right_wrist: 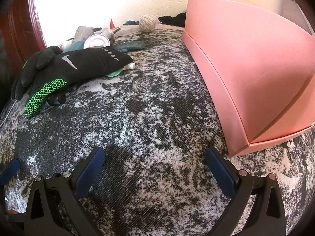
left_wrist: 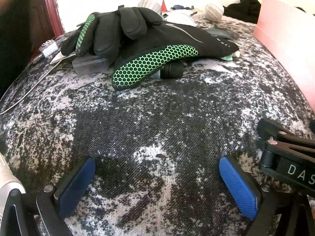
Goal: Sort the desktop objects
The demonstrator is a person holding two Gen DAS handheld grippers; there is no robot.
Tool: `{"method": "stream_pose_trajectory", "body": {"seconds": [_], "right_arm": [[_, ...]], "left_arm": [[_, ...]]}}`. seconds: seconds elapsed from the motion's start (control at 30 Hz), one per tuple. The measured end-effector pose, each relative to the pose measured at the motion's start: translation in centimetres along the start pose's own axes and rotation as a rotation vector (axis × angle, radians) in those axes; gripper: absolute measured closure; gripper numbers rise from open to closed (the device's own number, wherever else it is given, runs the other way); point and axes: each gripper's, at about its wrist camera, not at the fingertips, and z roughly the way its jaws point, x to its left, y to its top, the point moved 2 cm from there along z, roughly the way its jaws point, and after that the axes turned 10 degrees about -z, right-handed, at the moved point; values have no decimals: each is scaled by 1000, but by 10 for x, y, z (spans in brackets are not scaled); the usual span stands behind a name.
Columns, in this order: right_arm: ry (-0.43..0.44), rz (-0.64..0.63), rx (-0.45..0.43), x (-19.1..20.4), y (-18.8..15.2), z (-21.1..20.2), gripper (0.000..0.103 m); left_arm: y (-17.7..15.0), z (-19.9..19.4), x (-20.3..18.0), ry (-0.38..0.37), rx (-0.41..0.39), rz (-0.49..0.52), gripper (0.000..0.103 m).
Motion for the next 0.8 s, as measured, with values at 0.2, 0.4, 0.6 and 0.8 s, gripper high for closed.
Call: {"method": "stream_pose_trajectory", "body": {"seconds": [0.2, 0.4, 0.6, 0.8], "right_arm": [[2, 1, -5, -1, -1, -2, 0], [-1, -1, 1, -3, 3, -1, 0], [-3, -2, 3, -2, 4, 0, 0], [0, 0, 1, -1, 3, -1, 0]], "left_arm": [[-2, 0, -2, -2, 3, -2, 0], [-3, 1, -4, -3, 5, -4, 0], [-5, 1, -4, -4, 6, -5, 0], [-6, 0, -3, -2, 3, -4, 0]]}}
